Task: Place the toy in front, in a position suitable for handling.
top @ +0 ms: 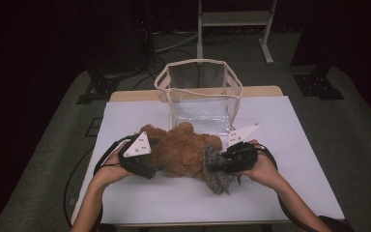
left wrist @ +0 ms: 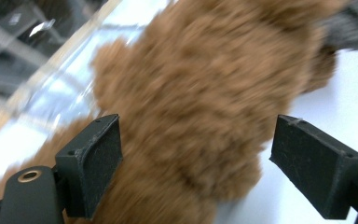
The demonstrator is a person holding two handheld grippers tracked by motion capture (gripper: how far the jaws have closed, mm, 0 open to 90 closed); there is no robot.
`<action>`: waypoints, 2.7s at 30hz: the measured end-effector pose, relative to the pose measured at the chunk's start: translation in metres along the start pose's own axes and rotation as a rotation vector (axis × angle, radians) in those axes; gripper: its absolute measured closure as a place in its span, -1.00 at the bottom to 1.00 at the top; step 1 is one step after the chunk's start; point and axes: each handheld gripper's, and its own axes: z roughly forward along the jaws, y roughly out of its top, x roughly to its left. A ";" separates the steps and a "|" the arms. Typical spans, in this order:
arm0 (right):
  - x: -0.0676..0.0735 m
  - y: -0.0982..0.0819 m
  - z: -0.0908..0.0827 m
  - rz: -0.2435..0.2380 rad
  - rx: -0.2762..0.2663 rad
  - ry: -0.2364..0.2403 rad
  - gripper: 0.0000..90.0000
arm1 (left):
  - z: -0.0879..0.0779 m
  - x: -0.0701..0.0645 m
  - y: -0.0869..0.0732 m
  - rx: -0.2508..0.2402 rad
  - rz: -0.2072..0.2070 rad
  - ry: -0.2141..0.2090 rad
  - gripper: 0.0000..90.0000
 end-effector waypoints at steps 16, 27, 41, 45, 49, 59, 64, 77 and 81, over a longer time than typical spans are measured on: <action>-0.023 -0.040 -0.029 0.128 -0.087 -0.008 0.47 | 0.066 -0.009 0.046 0.108 0.173 -0.031 -0.97; -0.031 -0.023 -0.008 0.129 -0.105 0.016 0.45 | 0.063 -0.010 0.056 0.086 0.167 -0.005 -0.18; 0.000 -0.022 -0.063 0.056 -0.126 -0.059 0.45 | 0.070 -0.028 0.096 0.030 0.187 -0.183 -0.15; -0.016 -0.039 -0.057 0.128 -0.158 -0.050 0.45 | 0.077 -0.022 0.091 0.052 0.175 -0.177 -0.49; -0.025 -0.047 -0.054 0.158 -0.170 -0.041 0.45 | 0.076 -0.019 0.080 0.109 0.187 -0.153 -0.81; -0.032 -0.049 -0.046 0.176 -0.163 -0.048 0.46 | 0.101 -0.033 0.090 0.174 0.267 -0.105 -0.65; -0.025 -0.043 -0.060 0.156 -0.188 -0.040 0.49 | 0.086 -0.028 0.098 0.098 0.225 -0.178 -0.29; -0.024 -0.061 -0.070 0.189 -0.181 -0.033 0.52 | 0.102 -0.039 0.103 0.127 0.223 -0.233 -0.93; -0.025 -0.062 -0.071 0.199 -0.192 -0.030 0.54 | 0.116 -0.045 0.111 0.161 0.252 -0.227 -0.97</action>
